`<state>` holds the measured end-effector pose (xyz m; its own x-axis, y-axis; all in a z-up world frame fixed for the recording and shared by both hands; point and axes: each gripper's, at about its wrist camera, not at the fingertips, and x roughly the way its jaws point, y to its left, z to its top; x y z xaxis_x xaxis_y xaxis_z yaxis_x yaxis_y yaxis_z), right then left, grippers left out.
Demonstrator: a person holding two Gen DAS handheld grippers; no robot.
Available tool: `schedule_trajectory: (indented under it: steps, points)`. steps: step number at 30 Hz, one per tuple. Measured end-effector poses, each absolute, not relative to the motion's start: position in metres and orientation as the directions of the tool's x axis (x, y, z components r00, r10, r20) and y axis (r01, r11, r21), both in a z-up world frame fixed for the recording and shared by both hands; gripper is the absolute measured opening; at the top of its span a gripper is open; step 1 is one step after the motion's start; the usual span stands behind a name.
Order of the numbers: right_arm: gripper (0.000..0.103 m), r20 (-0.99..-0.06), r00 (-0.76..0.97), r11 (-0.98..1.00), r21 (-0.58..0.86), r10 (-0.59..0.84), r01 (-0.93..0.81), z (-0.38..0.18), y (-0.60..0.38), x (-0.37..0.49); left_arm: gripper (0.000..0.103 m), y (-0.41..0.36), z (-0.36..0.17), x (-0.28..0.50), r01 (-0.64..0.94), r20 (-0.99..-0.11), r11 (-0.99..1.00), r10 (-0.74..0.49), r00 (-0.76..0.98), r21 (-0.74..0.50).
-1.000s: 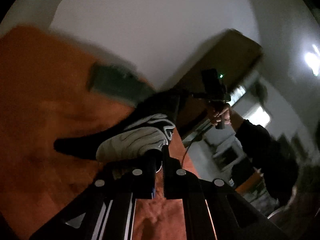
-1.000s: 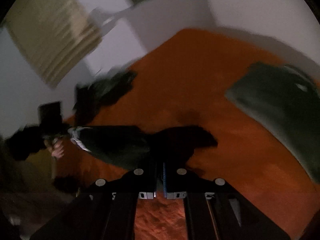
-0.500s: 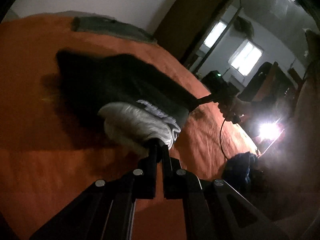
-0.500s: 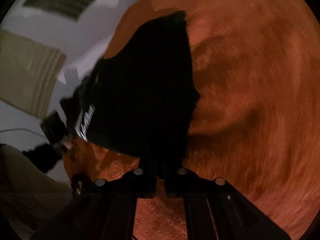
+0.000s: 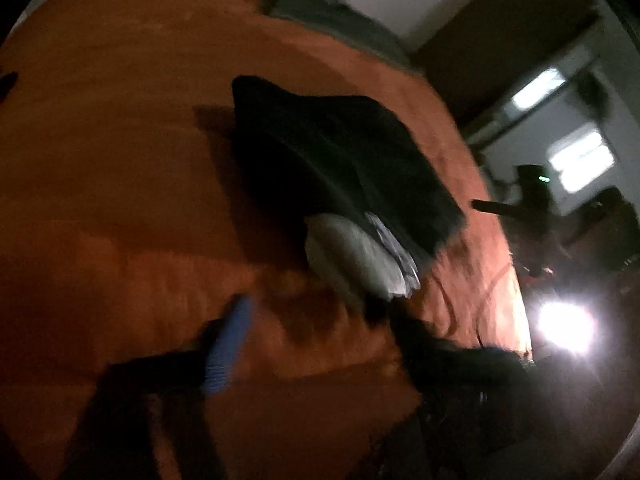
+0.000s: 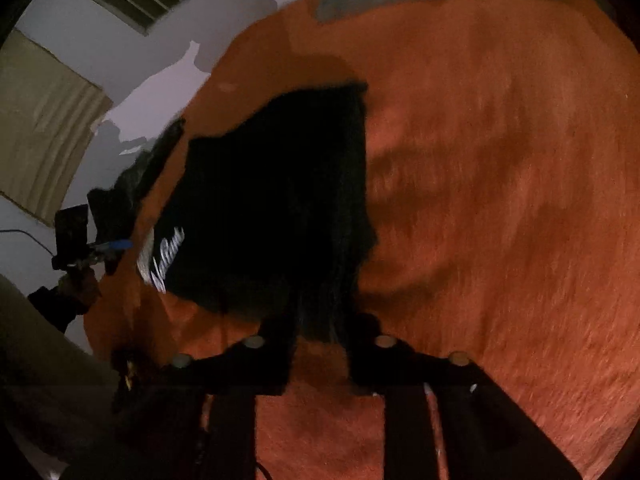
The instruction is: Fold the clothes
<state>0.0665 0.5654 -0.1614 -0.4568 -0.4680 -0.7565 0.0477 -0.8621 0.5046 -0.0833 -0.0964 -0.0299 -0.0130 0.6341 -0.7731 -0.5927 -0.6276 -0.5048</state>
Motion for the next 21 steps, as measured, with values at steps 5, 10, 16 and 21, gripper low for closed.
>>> schedule_trajectory:
  steps: [5,10,16,21]
  points:
    - [0.051,-0.750,-0.502,-0.881,0.471,-0.431,0.053,-0.152,0.578,-0.015,0.076,-0.060,-0.044,-0.166,-0.443,-0.753,-0.707,0.650,-0.103,-0.551]
    - [0.050,-0.809,-0.450,-0.879,0.467,-0.379,-0.099,-0.183,0.589,-0.097,0.074,-0.022,-0.085,-0.214,-0.391,-0.791,-0.757,0.602,-0.107,-0.524]
    - [0.006,-0.776,-0.523,-0.867,0.481,-0.352,-0.131,-0.176,0.583,-0.101,0.008,-0.002,-0.084,-0.197,-0.495,-0.720,-0.687,0.674,-0.162,-0.532]
    - [0.003,-0.806,-0.525,-0.905,0.401,-0.275,-0.141,-0.180,0.581,-0.104,0.011,0.006,-0.118,-0.212,-0.474,-0.780,-0.721,0.617,-0.108,-0.505]
